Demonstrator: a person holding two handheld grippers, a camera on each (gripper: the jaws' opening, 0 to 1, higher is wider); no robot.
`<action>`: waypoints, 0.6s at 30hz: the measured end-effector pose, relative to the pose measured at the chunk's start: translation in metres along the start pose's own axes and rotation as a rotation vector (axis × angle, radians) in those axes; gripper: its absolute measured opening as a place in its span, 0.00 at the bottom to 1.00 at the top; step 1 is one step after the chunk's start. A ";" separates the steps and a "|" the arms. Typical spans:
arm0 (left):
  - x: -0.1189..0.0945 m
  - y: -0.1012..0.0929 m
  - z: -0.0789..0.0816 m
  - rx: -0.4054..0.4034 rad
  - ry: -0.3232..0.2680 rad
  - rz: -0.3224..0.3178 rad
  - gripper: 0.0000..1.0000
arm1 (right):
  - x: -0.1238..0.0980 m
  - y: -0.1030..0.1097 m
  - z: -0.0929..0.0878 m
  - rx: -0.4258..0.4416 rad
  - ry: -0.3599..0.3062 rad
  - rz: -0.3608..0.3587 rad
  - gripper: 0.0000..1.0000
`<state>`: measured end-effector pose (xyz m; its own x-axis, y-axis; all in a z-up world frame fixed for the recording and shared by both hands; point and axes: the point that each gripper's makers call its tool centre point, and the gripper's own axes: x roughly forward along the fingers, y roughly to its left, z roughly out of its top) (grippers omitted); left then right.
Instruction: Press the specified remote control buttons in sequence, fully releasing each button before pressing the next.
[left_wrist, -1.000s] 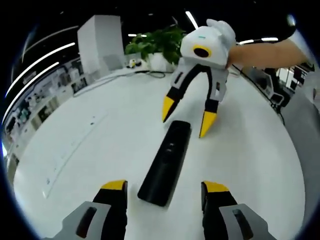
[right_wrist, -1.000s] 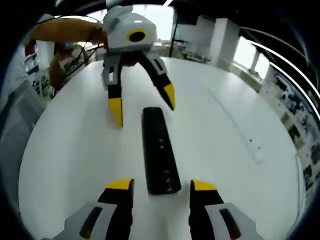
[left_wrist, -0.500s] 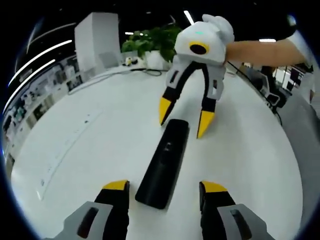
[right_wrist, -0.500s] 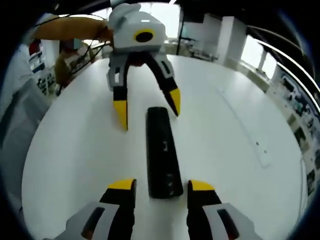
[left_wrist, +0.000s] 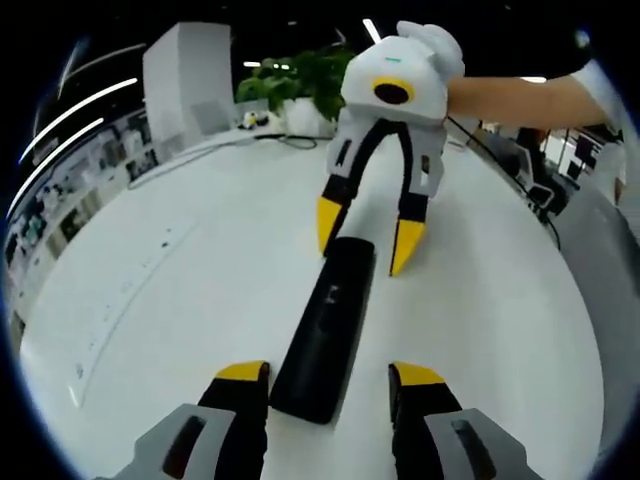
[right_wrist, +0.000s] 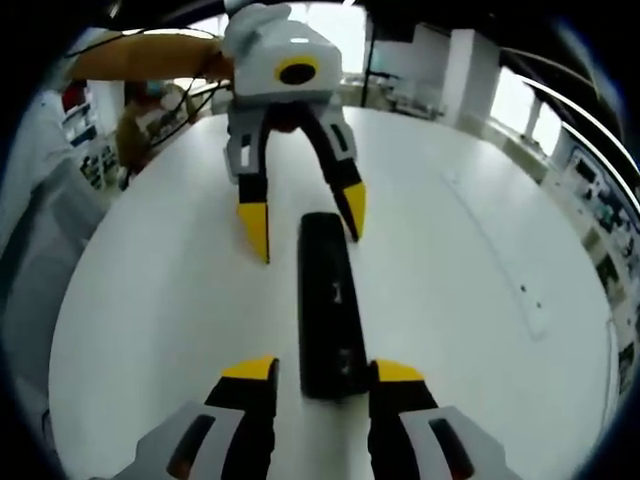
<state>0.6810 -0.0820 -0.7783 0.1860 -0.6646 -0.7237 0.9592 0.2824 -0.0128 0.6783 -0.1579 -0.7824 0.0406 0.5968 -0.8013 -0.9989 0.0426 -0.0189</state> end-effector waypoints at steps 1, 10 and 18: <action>0.000 0.000 0.000 0.003 0.002 -0.002 0.47 | 0.000 0.000 0.000 0.000 0.000 0.001 0.33; 0.000 0.000 -0.001 0.007 0.005 -0.003 0.41 | 0.000 -0.002 -0.001 -0.010 0.011 -0.003 0.27; 0.000 0.000 -0.001 0.021 0.011 -0.009 0.29 | 0.000 -0.001 -0.001 -0.018 0.017 0.003 0.22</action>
<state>0.6805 -0.0814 -0.7792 0.1754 -0.6592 -0.7312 0.9651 0.2620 -0.0048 0.6791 -0.1583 -0.7831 0.0368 0.5829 -0.8117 -0.9993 0.0259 -0.0267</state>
